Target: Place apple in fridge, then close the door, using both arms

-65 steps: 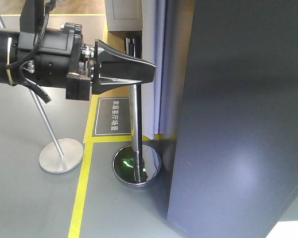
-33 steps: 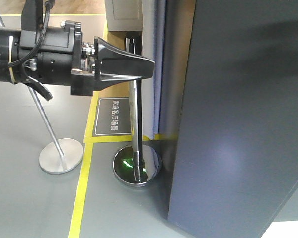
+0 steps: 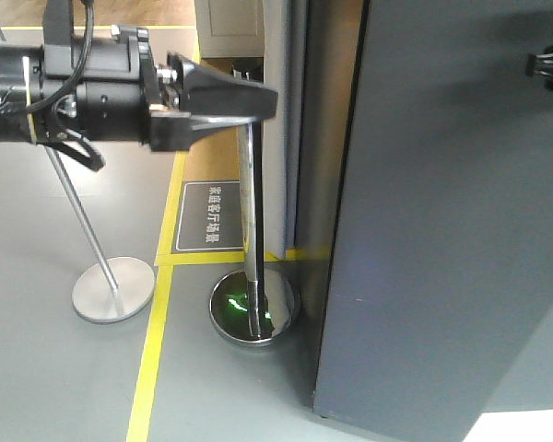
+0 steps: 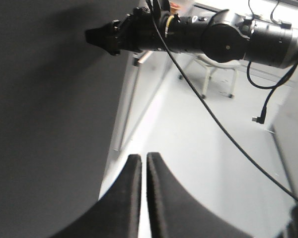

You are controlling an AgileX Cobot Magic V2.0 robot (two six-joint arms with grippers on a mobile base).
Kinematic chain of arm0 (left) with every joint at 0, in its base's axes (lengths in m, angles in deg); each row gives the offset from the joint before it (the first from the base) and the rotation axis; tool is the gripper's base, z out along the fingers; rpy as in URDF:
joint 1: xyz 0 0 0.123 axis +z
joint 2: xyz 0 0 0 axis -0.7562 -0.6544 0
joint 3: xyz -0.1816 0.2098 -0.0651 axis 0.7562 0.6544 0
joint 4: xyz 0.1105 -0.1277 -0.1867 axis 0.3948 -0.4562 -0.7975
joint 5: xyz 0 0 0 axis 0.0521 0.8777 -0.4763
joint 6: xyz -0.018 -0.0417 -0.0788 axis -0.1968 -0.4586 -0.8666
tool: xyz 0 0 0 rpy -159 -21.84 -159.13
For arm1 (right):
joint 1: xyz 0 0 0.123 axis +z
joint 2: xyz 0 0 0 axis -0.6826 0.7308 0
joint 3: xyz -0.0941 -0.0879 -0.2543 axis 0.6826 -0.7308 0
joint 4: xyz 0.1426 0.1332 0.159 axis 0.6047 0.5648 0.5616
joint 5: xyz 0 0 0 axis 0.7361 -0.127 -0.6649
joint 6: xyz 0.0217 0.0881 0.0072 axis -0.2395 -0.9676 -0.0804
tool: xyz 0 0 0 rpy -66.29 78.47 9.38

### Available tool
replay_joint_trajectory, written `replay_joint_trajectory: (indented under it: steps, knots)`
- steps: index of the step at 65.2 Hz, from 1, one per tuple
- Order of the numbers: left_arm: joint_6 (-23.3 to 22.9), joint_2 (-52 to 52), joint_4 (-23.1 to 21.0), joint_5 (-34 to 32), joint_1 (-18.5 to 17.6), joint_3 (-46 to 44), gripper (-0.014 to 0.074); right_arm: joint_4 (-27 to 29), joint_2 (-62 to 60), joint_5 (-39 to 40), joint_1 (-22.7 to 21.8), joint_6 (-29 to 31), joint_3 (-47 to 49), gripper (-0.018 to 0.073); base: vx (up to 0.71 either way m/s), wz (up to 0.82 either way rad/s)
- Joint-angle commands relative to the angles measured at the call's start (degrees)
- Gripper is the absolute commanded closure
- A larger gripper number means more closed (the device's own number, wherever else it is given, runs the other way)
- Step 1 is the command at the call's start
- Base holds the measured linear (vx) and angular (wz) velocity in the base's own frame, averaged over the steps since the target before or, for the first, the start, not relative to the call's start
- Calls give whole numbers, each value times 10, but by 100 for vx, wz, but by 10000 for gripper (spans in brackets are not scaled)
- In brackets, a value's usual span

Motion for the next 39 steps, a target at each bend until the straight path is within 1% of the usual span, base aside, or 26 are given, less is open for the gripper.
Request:
replay_joint_trajectory:
  steps: [1, 7, 19, 31, 39]
  knots:
    - [-4, 18, 21, 48, 0, -17, 572, -8, 8, 45, -3, 4, 49, 41, 0, 0]
    - [-4, 18, 21, 87, 1, -17, 572, -8, 38, 31, -3, 4, 84, 41, 0, 0]
    - [-4, 18, 21, 161, 23, -17, 572, -8, 88, -6, -3, 11, 152, 41, 0, 0]
    - [-3, 18, 21, 207, 45, -17, 572, -8, 116, -10, -3, 21, 200, 41, 0, 0]
    - [-4, 18, 21, 221, 54, -17, 572, -8, 133, -18, -3, 25, 224, 48, 0, 0]
